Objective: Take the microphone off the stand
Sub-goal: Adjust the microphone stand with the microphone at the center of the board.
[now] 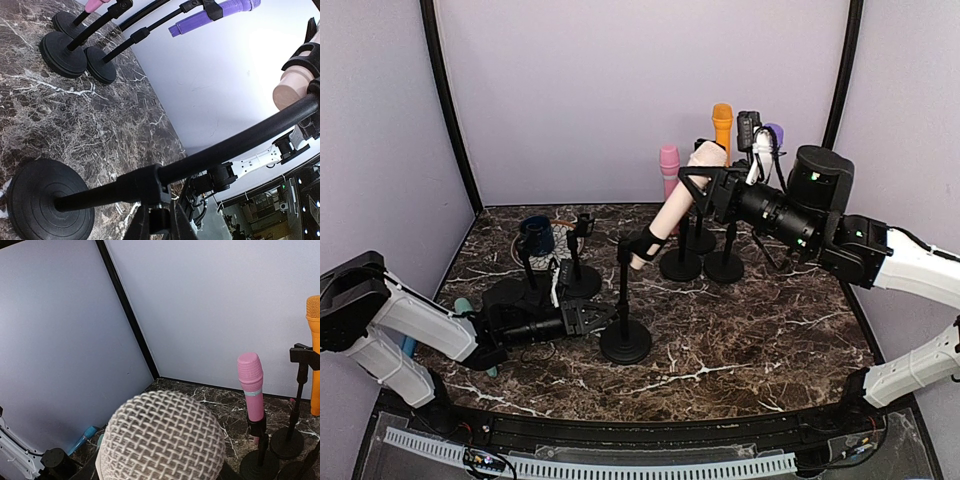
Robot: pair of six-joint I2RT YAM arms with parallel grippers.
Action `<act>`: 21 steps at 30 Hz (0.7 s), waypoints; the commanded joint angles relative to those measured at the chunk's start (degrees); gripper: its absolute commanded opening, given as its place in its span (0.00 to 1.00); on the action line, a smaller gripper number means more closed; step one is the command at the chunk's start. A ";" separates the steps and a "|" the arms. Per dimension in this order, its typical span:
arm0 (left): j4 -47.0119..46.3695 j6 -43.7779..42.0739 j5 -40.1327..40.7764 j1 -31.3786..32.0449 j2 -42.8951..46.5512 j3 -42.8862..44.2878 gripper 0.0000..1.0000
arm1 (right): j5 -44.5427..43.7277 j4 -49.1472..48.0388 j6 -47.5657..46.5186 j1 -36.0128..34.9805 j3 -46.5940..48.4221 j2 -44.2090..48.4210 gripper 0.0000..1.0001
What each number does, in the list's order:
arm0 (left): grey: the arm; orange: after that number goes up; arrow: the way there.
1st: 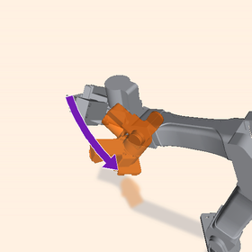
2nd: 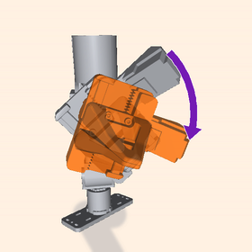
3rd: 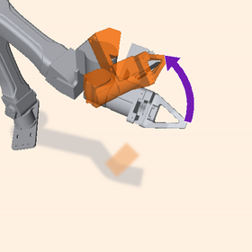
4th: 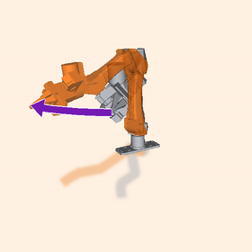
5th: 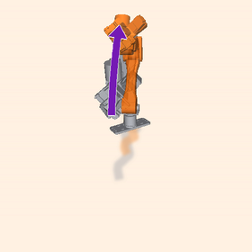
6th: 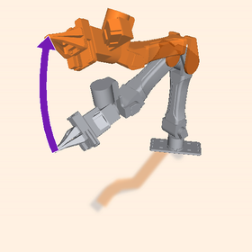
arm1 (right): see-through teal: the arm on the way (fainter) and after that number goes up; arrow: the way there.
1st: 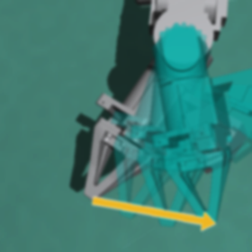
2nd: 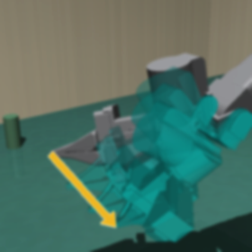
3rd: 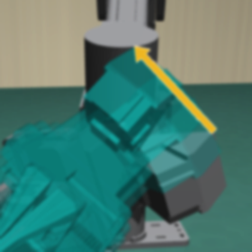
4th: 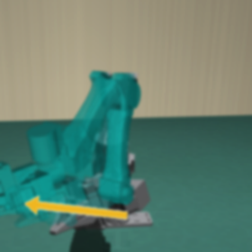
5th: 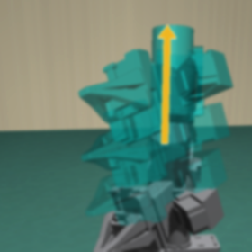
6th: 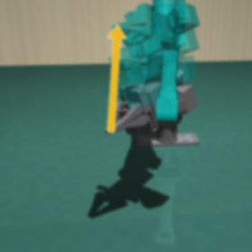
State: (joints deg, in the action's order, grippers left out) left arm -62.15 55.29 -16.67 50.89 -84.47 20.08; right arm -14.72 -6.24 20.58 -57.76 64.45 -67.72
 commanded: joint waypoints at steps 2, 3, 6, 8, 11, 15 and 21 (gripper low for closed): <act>13.36 -2.11 -3.80 0.84 0.45 0.02 0.00 | 2.28 -2.08 -3.07 -0.07 0.08 -0.48 0.31; 15.30 -3.06 -3.63 0.82 0.75 0.57 0.00 | 2.44 -1.66 -3.49 -0.08 0.29 -0.72 0.31; 18.16 -4.57 -2.94 0.83 2.09 1.45 0.00 | 3.32 -0.19 -4.57 -0.14 0.72 -2.00 0.30; 19.70 -5.49 -2.57 0.79 2.84 1.95 0.00 | 3.82 0.44 -4.89 -0.15 0.77 -2.76 0.30; 22.50 -7.40 -1.99 0.86 4.25 2.96 0.00 | 3.68 1.34 -4.93 -0.14 0.70 -3.72 0.30; 27.00 -10.27 -0.29 0.85 7.07 4.53 0.05 | 2.97 1.97 -4.74 -0.34 0.30 -4.08 0.30; 35.56 -16.38 2.53 0.87 11.17 7.89 0.19 | 1.08 3.34 -4.17 -0.34 -0.39 -4.57 0.31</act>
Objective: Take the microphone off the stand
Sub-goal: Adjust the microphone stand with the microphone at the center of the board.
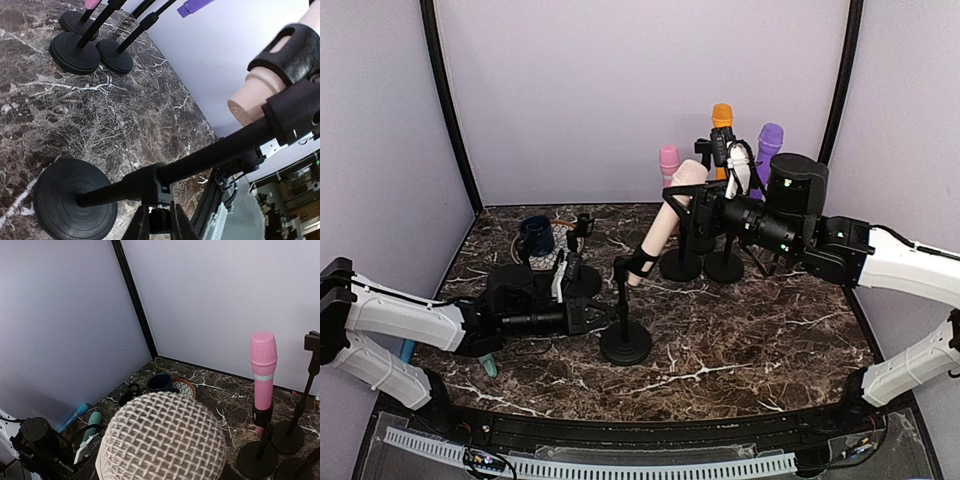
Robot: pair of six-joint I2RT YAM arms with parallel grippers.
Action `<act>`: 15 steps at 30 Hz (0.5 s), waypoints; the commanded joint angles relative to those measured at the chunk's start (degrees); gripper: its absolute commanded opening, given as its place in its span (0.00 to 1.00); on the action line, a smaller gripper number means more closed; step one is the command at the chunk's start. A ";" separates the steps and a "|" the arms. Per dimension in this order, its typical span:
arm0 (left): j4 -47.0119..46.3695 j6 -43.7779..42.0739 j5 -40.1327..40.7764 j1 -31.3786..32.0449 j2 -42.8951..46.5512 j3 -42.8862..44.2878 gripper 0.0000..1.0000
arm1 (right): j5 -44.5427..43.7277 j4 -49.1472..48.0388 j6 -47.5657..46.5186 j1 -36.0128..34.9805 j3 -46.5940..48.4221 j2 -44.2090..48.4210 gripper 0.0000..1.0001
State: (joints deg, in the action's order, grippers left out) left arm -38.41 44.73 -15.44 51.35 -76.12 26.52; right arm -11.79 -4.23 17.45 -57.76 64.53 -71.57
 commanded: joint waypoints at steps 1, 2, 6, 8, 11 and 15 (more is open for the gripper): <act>13.62 -7.41 1.74 0.44 3.30 2.20 0.22 | -1.95 1.43 -0.83 -0.32 -0.67 -0.90 0.31; 14.46 -8.18 2.44 0.43 4.32 2.52 0.27 | -2.02 1.42 -0.61 -0.38 -0.92 -1.12 0.31; 18.57 -13.83 4.44 0.38 8.16 4.07 0.45 | -2.39 1.17 -0.05 -0.43 -1.96 -1.71 0.31; 19.56 -16.98 4.85 0.43 10.37 4.40 0.53 | -2.61 0.80 0.06 -0.42 -2.43 -1.96 0.31; 21.35 -22.66 5.04 0.38 13.00 5.82 0.62 | -2.54 0.31 0.14 -0.42 -2.91 -2.77 0.32; 23.76 -28.19 5.54 0.39 12.77 9.20 0.69 | -2.49 0.13 0.39 -0.51 -3.16 -4.13 0.32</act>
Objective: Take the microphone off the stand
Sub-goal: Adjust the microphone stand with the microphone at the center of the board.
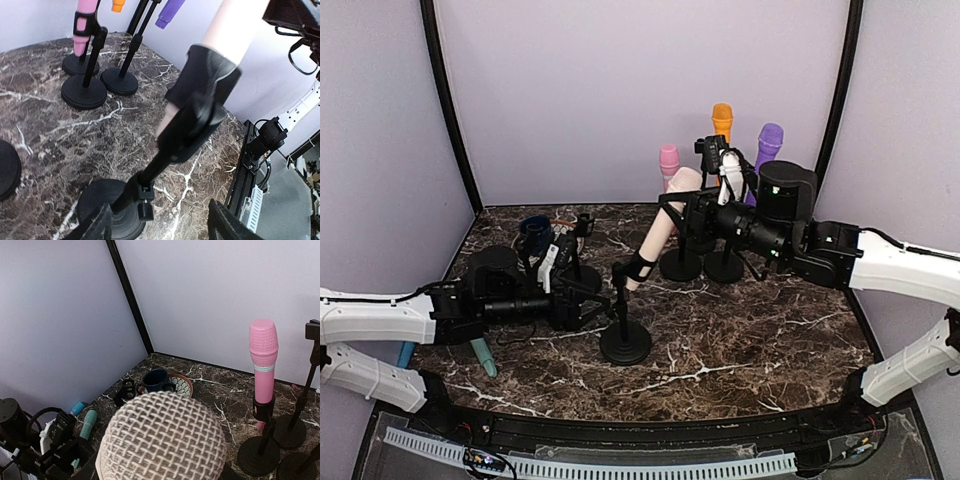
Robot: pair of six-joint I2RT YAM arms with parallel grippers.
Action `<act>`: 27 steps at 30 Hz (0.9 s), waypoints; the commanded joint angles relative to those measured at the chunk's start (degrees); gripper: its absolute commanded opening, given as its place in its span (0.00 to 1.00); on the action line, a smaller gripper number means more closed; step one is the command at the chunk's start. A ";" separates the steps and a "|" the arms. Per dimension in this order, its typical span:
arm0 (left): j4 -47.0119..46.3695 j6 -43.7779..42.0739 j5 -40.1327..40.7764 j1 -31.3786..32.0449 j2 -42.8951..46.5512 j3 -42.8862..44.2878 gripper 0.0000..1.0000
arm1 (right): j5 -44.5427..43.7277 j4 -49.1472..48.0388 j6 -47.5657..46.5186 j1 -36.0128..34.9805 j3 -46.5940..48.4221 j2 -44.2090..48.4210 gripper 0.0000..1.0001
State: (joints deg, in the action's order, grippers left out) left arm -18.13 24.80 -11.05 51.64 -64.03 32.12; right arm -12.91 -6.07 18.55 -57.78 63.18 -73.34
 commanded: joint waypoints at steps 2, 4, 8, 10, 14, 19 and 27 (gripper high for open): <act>3.98 -9.92 1.14 0.11 -0.54 5.29 0.71 | -1.54 1.98 -0.70 -0.57 -2.04 -2.80 0.32; 4.26 -10.97 1.23 0.08 -2.14 6.86 0.72 | -1.78 2.34 -0.70 -0.58 -2.17 -2.83 0.32; 2.94 -11.98 0.79 0.14 -5.12 8.92 0.74 | -2.03 2.91 -0.69 -0.62 -2.57 -2.35 0.32; 2.35 -12.42 0.47 0.11 -6.64 9.76 0.74 | -2.03 2.86 -0.69 -0.60 -2.87 -2.20 0.32; 1.74 -13.70 -0.40 0.15 -9.48 11.98 0.74 | -1.70 2.81 -0.70 -0.59 -3.14 -2.64 0.33; 1.69 -14.78 -0.29 0.07 -11.53 13.64 0.72 | -1.66 2.99 -0.87 -0.61 -3.17 -3.33 0.33; 3.32 -16.44 -0.83 0.15 -12.85 14.72 0.55 | -1.95 2.74 -1.12 -0.65 -3.37 -3.54 0.33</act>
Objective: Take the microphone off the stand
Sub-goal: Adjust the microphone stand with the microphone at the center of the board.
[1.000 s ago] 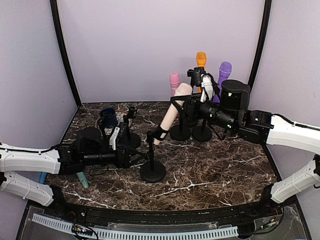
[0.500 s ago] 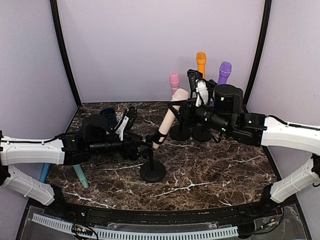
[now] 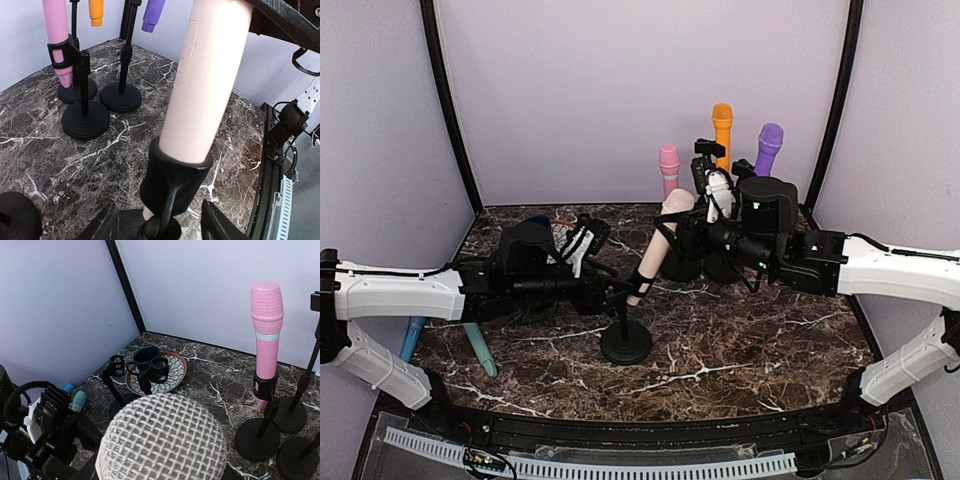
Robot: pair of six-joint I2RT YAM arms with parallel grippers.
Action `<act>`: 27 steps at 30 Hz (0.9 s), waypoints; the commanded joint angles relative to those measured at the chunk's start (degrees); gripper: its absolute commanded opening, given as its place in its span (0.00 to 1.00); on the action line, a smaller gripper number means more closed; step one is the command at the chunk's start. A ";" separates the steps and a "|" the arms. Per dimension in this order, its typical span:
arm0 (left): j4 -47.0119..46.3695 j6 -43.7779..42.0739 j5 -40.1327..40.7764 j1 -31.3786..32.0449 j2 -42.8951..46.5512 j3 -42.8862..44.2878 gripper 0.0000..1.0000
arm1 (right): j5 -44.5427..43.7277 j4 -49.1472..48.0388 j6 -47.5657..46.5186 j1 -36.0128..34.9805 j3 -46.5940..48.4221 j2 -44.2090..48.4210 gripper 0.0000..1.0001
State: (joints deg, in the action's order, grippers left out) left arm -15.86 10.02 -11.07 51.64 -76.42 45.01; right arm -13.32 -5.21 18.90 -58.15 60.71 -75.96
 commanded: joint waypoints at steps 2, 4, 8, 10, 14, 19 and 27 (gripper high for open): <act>1.54 -1.87 -0.80 0.11 -0.79 1.91 0.53 | -1.45 1.79 -1.49 -0.30 -0.89 -0.94 0.33; 1.74 -1.97 -0.65 0.11 -0.89 1.77 0.53 | -1.49 1.70 -1.43 -0.29 -0.86 -0.83 0.34; 2.55 -2.78 -0.40 0.11 -1.38 1.57 0.53 | -1.38 1.66 -1.50 -0.30 -0.81 -0.84 0.34; 2.73 -3.18 -0.56 0.11 -1.78 1.55 0.50 | -1.36 1.70 -1.49 -0.30 -0.77 -0.79 0.34; 3.07 -4.82 -2.23 0.13 -2.19 1.96 0.37 | -1.36 1.46 -1.22 -0.30 -1.03 -0.73 0.35; 7.54 -8.39 -4.32 0.13 -3.68 4.43 0.18 | -0.48 0.22 -0.25 -0.21 -2.09 0.59 0.36; 18.15 -13.57 -4.94 0.18 -5.78 8.77 0.05 | -1.92 -0.05 2.51 0.12 -2.75 2.84 0.57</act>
State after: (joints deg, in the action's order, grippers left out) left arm -5.21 -1.32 -13.72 51.53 -81.56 51.37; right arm -14.15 -6.07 19.66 -58.06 58.92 -74.43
